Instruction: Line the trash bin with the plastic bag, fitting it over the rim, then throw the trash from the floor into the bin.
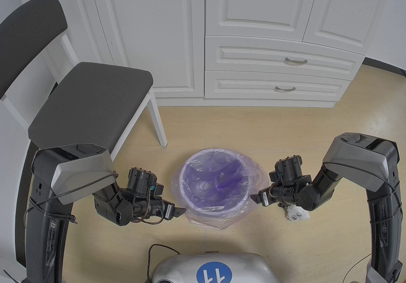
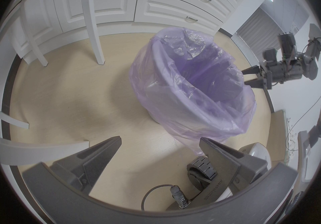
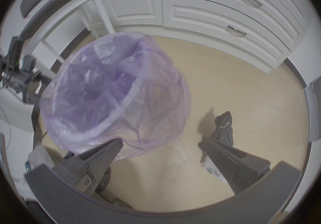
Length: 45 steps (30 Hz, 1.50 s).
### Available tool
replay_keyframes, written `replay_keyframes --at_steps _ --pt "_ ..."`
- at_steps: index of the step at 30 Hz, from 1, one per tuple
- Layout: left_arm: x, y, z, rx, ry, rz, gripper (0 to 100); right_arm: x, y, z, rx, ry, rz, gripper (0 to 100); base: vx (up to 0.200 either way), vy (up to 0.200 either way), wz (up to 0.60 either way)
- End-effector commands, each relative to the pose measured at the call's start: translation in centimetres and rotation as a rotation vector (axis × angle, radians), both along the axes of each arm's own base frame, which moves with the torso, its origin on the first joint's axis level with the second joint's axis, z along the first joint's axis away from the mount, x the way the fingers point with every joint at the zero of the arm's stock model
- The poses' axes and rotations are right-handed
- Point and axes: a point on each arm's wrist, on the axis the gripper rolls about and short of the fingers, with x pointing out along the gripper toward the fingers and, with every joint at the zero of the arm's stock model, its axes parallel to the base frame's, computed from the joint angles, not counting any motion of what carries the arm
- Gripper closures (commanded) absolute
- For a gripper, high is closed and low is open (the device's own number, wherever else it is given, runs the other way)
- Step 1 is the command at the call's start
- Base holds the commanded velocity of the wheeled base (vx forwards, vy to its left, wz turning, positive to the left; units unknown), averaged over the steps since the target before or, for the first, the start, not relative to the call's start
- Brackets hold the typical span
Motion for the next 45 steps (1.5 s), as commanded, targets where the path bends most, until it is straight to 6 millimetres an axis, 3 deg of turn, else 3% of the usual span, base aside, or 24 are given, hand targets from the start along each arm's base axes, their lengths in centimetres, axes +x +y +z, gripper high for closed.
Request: replay_keyframes --at_steps 1,8,16,22,26,30,36,42,45 --pt "-0.1 0.1 0.5 -0.034 -0.005 0.032 0 4.9 0.2 -2.2 0.123 0.028 -0.128 0 0.0 0.0 0.0" --pt "-0.3 0.0 0.7 -0.031 -0.007 0.024 0 7.1 0.0 -2.3 0.213 -0.012 -0.202 0 0.0 0.0 0.0" --pt "-0.5 -0.3 0.9 -0.044 -0.029 0.017 0 11.5 -1.0 -0.8 0.418 -0.133 -0.358 0 0.0 0.0 0.0" --pt "-0.5 -0.4 0.9 -0.048 -0.036 0.015 0 13.3 -0.5 1.2 0.583 -0.197 -0.415 0 0.0 0.0 0.0" --pt "-0.5 -0.5 0.8 -0.047 -0.034 0.013 0 13.9 -0.4 1.4 0.635 -0.216 -0.434 0 0.0 0.0 0.0" --pt "-0.7 -0.6 0.7 -0.045 -0.029 0.007 0 13.7 -0.8 0.8 0.604 -0.2 -0.441 0 0.0 0.0 0.0" --pt "-1.6 -1.1 0.3 -0.033 -0.008 -0.015 0 10.9 -3.9 0.7 0.344 -0.137 -0.357 0 0.0 0.0 0.0" --pt "-2.1 -0.8 0.3 -0.025 0.007 -0.024 0 7.4 -4.7 -0.3 0.235 0.002 -0.195 0 0.0 0.0 0.0" --pt "-2.6 -0.5 0.4 -0.041 0.025 -0.051 0 7.0 -5.3 -0.4 0.2 0.001 -0.172 0 0.0 0.0 0.0"
